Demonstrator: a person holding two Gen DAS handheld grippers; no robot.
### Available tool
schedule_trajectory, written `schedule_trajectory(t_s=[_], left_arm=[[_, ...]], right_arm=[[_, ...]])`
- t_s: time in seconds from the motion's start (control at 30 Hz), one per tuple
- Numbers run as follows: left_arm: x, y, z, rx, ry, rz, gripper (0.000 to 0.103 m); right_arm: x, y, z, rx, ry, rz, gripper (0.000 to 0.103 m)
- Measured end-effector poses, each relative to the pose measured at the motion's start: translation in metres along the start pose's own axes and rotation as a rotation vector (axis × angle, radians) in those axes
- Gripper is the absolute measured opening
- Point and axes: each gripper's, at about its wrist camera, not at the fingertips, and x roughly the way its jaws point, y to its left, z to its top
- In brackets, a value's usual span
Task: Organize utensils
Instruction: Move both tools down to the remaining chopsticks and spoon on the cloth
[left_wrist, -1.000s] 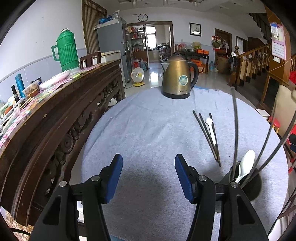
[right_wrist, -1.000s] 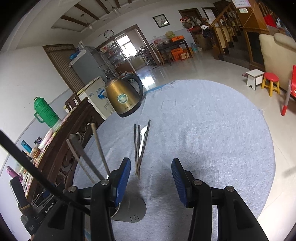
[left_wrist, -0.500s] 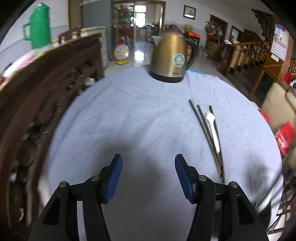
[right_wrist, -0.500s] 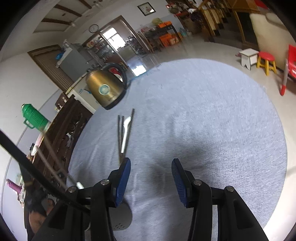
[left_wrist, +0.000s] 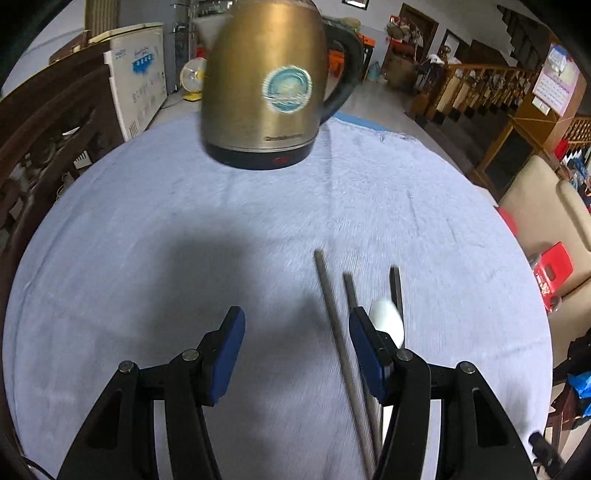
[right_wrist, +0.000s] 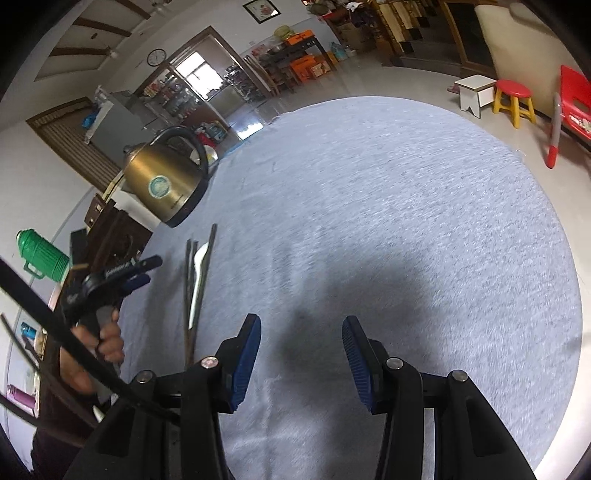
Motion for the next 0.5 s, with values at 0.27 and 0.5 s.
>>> schedule_trajectory(t_s=[0.27,0.5], left_arm=[[0.045,-0.010,0.027,-0.017,0.109,0.014,0.045],[0.055,-0.011,0.029,0.020,0.097,0.025,0.015]], right_arm=[[0.019,0.008,0.026,-0.042,0.013,0.027,0.049],[0.076,0.068,0.082,-0.167,0.107,0.116,0.045]])
